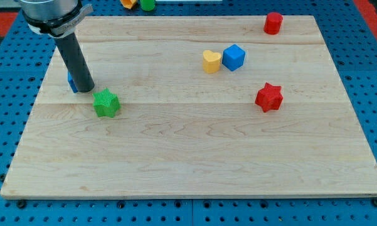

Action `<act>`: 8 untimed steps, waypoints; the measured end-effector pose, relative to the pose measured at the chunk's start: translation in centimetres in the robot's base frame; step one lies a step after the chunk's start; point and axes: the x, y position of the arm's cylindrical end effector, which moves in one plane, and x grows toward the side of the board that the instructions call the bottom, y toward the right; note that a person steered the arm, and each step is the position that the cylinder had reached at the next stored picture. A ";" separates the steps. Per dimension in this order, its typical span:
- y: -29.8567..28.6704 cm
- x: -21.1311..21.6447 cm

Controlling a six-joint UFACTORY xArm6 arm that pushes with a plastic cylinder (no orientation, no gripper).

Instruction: Slide the green star to the right center

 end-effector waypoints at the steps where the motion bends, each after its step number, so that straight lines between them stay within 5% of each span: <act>1: 0.1 0.0; 4: 4.8 0.3; 5: -2.3 0.5; 6: -1.5 5.8; 8: 11.0 1.7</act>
